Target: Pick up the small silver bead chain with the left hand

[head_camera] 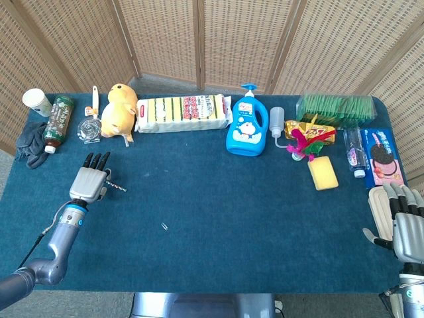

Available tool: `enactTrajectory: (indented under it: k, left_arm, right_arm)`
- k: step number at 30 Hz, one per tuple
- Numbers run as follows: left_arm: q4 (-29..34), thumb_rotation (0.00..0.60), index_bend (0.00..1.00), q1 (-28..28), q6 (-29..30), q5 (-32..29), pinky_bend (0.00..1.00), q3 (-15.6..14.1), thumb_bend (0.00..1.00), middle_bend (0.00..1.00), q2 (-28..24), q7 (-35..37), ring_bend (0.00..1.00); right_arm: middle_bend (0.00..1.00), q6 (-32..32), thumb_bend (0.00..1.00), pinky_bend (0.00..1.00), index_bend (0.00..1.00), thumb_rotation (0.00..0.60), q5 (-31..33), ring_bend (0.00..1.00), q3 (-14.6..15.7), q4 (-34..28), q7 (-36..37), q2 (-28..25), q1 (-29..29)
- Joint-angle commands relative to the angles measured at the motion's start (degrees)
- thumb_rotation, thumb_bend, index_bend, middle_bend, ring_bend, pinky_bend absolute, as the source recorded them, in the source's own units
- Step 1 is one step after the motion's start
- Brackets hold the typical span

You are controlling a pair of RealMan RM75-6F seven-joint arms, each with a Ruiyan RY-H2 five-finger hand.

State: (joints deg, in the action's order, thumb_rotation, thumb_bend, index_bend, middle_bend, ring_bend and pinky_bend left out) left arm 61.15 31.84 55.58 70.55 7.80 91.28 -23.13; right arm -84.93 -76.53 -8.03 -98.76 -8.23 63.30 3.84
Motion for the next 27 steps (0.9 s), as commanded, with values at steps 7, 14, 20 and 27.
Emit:
enactTrajectory:
  k: [7,14,20,27]
  left_arm:
    - [-0.29,0.600,0.42,0.66,-0.11,-0.74,0.00,-0.16,0.63,0.00,0.79,-1.39,0.00]
    - [-0.45,0.600,0.42,1.04,0.03,-1.14,0.00,-0.20,0.63,0.00,1.48,-1.96,0.00]
    - [-0.70,0.600,0.43,1.13,0.33,-1.32,0.00,-0.31,0.64,0.00,1.86,-2.49,0.00]
    - [-1.30,0.600,0.44,1.37,0.62,-1.44,0.00,-0.39,0.68,0.00,2.54,-2.75,0.00]
  right_arm:
    - [0.00,-0.01,0.00,0.00,0.00,0.577,-0.09,0.00,0.11,-0.05,-0.05,-0.03,0.00]
    - [0.00,0.07,0.00,0.00,0.00,0.580,0.00,0.00,0.06,0.00,0.23,-0.09,0.03]
    - [0.00,0.02,0.00,0.00,0.00,0.580,-0.08,0.00,0.08,-0.01,0.39,-0.17,0.02]
    - [0.00,0.11,0.00,0.00,0.00,0.582,-0.22,0.00,0.24,-0.07,0.20,-0.03,0.07]
